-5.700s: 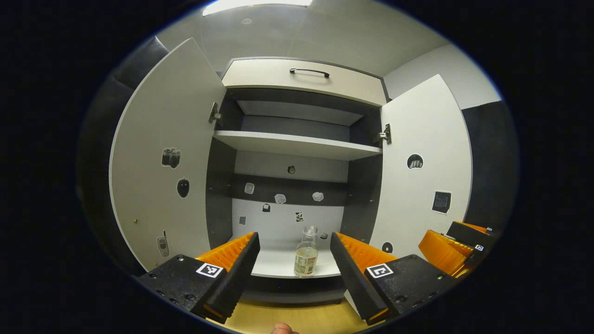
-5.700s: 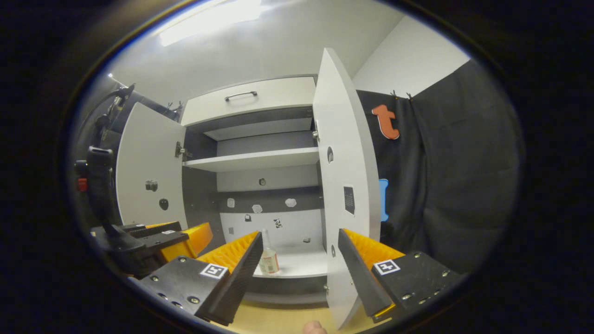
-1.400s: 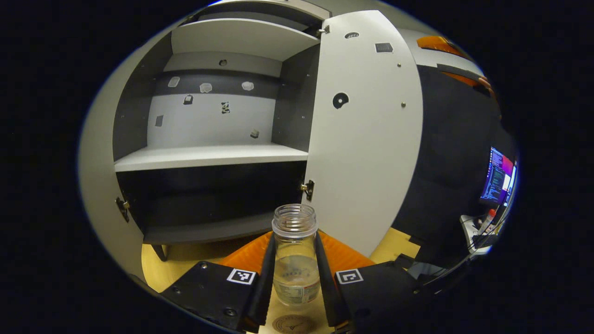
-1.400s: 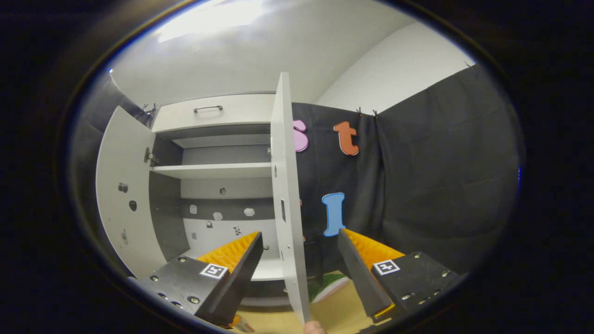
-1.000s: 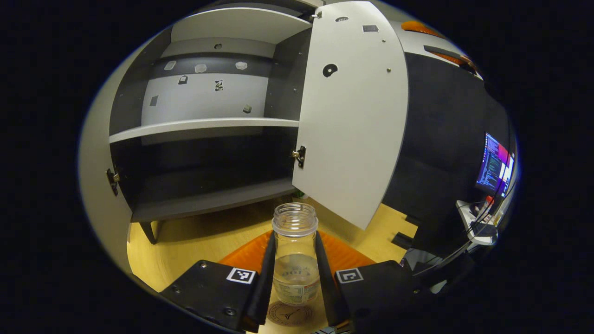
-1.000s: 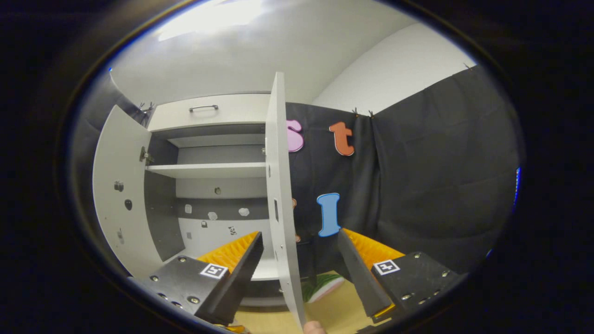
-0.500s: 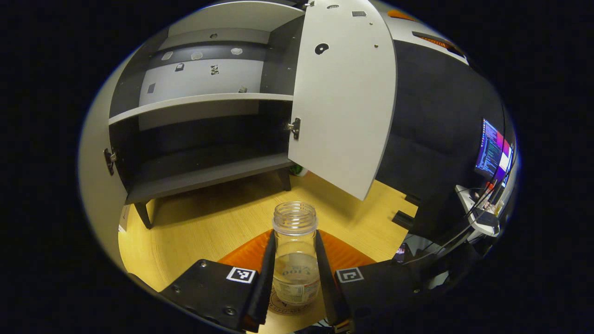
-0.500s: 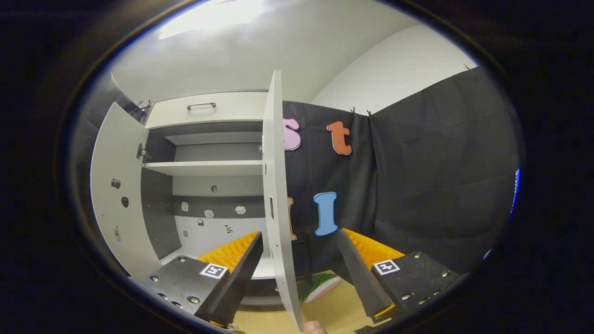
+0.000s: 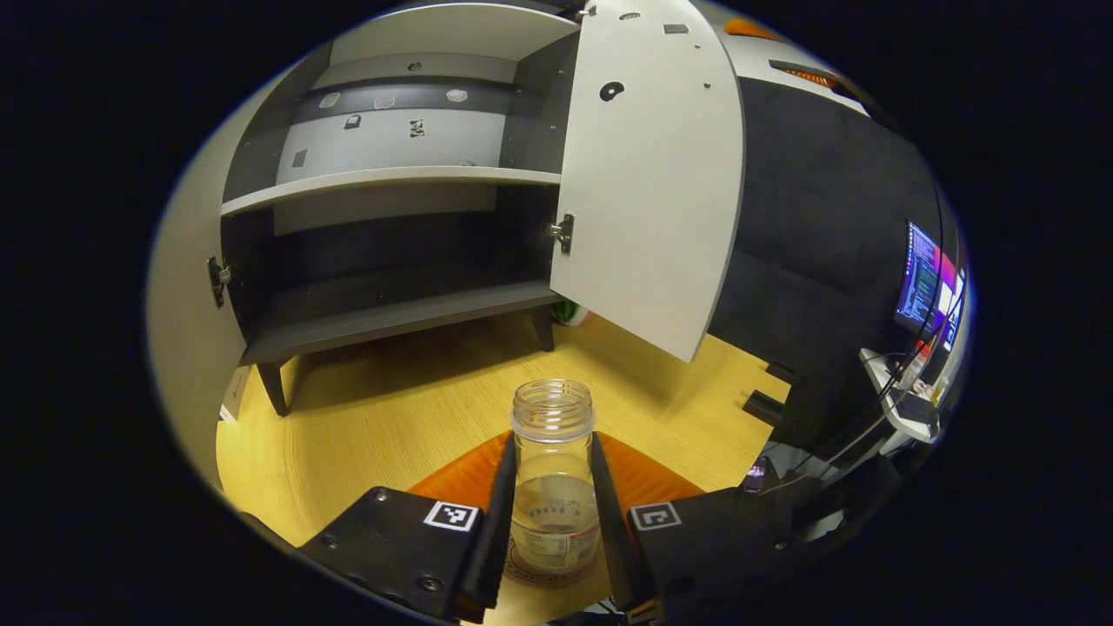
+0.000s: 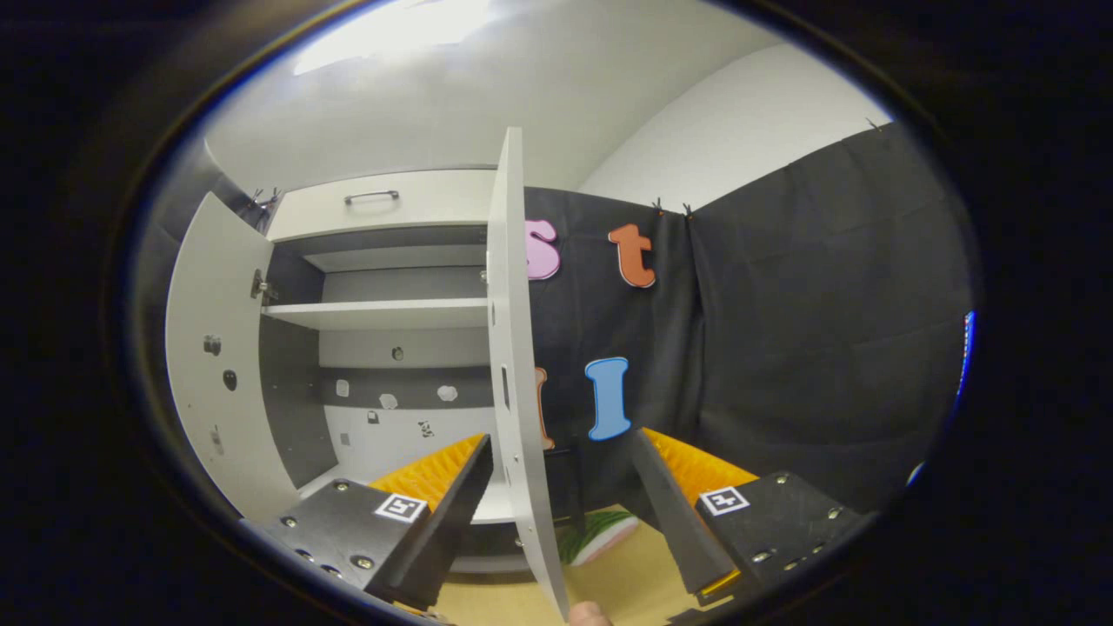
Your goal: Grasp the bottle in the cabinet with the left hand and place it on the coaster, then close the right door with the right hand and the left door with the left hand.
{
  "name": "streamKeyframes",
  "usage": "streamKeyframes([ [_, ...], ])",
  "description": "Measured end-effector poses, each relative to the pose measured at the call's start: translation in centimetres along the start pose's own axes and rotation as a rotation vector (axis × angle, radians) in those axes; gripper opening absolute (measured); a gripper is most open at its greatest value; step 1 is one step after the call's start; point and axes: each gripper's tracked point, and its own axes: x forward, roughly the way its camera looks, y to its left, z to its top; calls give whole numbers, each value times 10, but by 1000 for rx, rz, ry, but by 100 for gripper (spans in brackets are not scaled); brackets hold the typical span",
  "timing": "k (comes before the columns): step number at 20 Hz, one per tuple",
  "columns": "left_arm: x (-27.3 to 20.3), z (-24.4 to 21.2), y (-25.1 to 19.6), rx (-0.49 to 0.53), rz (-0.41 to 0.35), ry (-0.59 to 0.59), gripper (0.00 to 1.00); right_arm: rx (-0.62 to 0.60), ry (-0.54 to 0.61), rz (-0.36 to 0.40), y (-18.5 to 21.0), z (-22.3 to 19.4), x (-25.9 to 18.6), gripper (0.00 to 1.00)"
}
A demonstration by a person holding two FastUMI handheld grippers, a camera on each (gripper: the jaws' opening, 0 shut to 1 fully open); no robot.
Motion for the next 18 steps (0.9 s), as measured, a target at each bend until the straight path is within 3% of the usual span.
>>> streamKeyframes([
  [5,-1,2,-2,19,4,-25,51,-3,5,0,0,-3,1,93],
  [6,-1,1,-2,16,7,-17,51,-3,4,0,0,-3,1,98],
  [8,-2,2,-1,9,16,-20,53,-5,3,0,1,-3,2,98],
  [9,-2,1,-1,9,19,-20,53,-6,5,0,1,-4,2,93],
  [12,-3,1,-2,11,26,-17,55,-7,6,-2,0,-4,3,93],
  [14,-5,0,-2,8,29,-13,55,-3,5,-2,0,-5,4,98],
  [17,-10,-4,-6,16,25,-4,56,0,11,-1,-1,-7,5,94],
  [18,-10,-4,-7,18,18,0,58,1,10,-1,0,-7,5,98],
])
